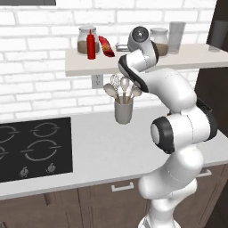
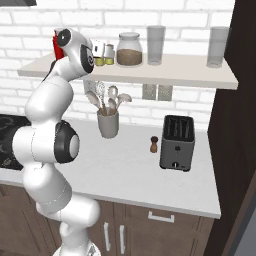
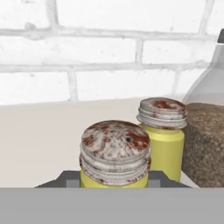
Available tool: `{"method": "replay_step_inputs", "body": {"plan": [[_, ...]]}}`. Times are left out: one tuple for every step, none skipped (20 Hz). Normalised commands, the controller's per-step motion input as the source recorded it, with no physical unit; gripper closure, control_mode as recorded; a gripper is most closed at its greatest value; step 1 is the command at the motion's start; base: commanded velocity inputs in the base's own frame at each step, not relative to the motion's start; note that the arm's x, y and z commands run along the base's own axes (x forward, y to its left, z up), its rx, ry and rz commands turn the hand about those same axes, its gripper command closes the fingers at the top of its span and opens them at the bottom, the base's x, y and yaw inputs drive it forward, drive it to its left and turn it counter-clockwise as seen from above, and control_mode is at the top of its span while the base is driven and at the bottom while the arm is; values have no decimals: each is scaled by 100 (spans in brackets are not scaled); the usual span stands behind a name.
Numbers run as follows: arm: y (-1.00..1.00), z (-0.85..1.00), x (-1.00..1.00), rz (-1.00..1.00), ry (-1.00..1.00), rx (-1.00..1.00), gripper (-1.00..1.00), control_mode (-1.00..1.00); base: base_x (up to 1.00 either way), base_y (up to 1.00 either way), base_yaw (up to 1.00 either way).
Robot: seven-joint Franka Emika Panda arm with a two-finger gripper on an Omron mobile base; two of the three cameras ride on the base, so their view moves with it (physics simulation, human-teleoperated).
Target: Put the shaker and condiment bottle from the counter next to their counterparts in the cabinet.
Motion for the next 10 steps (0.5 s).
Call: {"method": "replay_step_inputs", "body": {"plan": [[0, -15, 28, 0, 0, 0, 100, -100, 0, 0, 0], [0, -18, 26, 0, 0, -1, 100, -100, 0, 0, 0], [0, -21, 19, 0, 0, -1, 100, -100, 0, 0, 0], [1, -21, 8, 0, -1, -1, 100, -100, 0, 0, 0], [0, -20, 0, 0, 0, -1, 100, -100, 0, 0, 0], [0, -20, 0, 0, 0, 0, 100, -100, 0, 0, 0], [1, -29, 0, 0, 0, -1, 100, -100, 0, 0, 0], [6, -41, 0, 0, 0, -1, 100, -100, 0, 0, 0], [0, -43, 0, 0, 0, 0, -100, -100, 0, 0, 0], [0, -44, 0, 0, -1, 0, -100, -100, 0, 0, 0]]}}
